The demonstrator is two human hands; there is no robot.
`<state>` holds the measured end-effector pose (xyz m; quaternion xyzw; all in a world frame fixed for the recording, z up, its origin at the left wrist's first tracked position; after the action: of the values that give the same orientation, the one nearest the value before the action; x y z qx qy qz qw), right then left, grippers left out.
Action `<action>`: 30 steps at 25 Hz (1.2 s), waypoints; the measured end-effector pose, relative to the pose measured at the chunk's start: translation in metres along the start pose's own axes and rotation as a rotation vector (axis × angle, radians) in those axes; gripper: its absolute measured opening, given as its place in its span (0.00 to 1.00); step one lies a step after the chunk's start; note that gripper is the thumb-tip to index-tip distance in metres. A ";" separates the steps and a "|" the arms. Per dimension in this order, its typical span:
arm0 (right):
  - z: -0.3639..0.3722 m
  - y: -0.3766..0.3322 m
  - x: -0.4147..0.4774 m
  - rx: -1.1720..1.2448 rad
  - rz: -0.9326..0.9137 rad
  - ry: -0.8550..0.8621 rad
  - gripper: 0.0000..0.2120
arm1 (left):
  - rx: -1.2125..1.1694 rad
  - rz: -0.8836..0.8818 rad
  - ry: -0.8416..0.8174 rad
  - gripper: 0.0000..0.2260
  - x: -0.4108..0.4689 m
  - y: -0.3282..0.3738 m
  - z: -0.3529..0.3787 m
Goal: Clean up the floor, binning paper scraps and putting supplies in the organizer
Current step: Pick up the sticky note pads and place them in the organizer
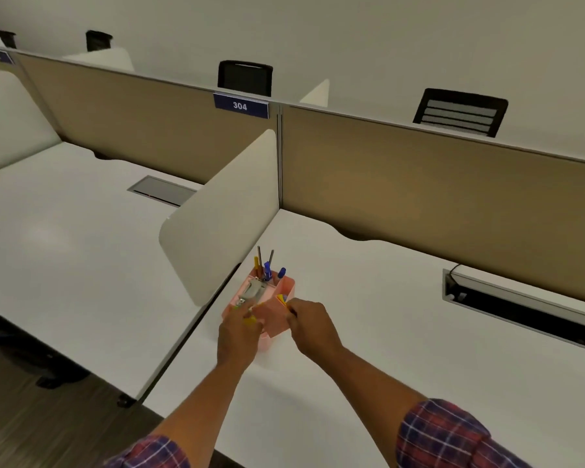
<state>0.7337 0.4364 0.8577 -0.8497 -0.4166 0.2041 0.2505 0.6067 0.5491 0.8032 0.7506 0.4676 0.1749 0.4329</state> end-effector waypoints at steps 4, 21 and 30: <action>0.025 -0.037 0.045 -0.112 -0.072 -0.078 0.11 | 0.143 0.123 0.093 0.10 0.044 -0.016 -0.034; 0.102 -0.046 0.092 -0.175 0.073 -0.159 0.15 | 0.371 0.121 -0.120 0.11 0.107 -0.081 -0.043; 0.125 -0.033 0.092 -0.309 0.091 -0.176 0.16 | 0.409 0.187 -0.129 0.12 0.108 -0.083 -0.034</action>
<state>0.6964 0.5600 0.7656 -0.8749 -0.4244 0.2224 0.0700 0.5927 0.6737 0.7392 0.8724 0.3931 0.0676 0.2826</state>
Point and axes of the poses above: each hand's wrist, its own x-axis towards the middle knuckle, its own z-axis out of the palm, y = z × x, the point moved 2 cm from there along x, towards the middle knuckle, and after that the axes turned 1 degree about -y, right-handed, at the moved point
